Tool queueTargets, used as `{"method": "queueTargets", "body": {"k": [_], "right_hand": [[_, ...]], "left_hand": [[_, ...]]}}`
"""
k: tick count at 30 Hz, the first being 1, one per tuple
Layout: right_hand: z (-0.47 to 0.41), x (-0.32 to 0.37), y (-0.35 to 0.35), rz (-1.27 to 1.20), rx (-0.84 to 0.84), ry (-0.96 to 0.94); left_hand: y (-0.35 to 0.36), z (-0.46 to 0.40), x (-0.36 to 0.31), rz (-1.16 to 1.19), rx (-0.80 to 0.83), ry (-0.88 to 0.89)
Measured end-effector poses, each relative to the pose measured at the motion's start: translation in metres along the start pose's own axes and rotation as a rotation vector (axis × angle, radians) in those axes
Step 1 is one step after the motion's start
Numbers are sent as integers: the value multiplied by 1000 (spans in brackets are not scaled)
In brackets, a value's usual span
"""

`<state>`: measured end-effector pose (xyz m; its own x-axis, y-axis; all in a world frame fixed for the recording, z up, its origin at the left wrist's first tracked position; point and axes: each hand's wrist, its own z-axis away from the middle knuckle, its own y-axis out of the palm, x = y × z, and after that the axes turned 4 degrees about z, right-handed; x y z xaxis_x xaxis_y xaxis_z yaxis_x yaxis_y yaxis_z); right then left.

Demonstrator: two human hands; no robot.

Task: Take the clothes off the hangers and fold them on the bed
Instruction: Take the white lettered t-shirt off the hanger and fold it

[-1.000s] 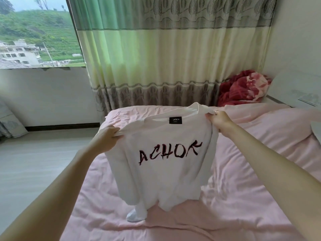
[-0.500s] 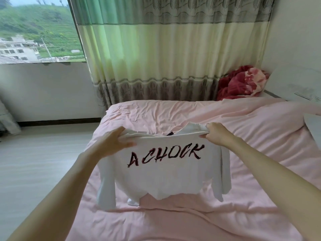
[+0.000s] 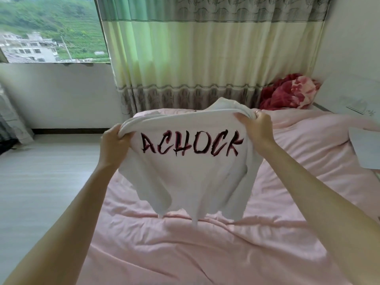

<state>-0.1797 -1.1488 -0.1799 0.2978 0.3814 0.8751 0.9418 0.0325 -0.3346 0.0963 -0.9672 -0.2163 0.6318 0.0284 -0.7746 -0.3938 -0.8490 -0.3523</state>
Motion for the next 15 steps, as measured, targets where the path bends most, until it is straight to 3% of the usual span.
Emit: {"method": "queueTargets", "body": {"k": [5, 9, 15], "right_hand": [[6, 37, -25, 69, -82, -164], [0, 30, -29, 195, 5, -148], [-3, -56, 21, 346, 234, 39]], "left_hand": [[-18, -3, -37, 131, -71, 71], [-23, -9, -32, 123, 132, 4], [17, 11, 51, 48, 419, -272]]}}
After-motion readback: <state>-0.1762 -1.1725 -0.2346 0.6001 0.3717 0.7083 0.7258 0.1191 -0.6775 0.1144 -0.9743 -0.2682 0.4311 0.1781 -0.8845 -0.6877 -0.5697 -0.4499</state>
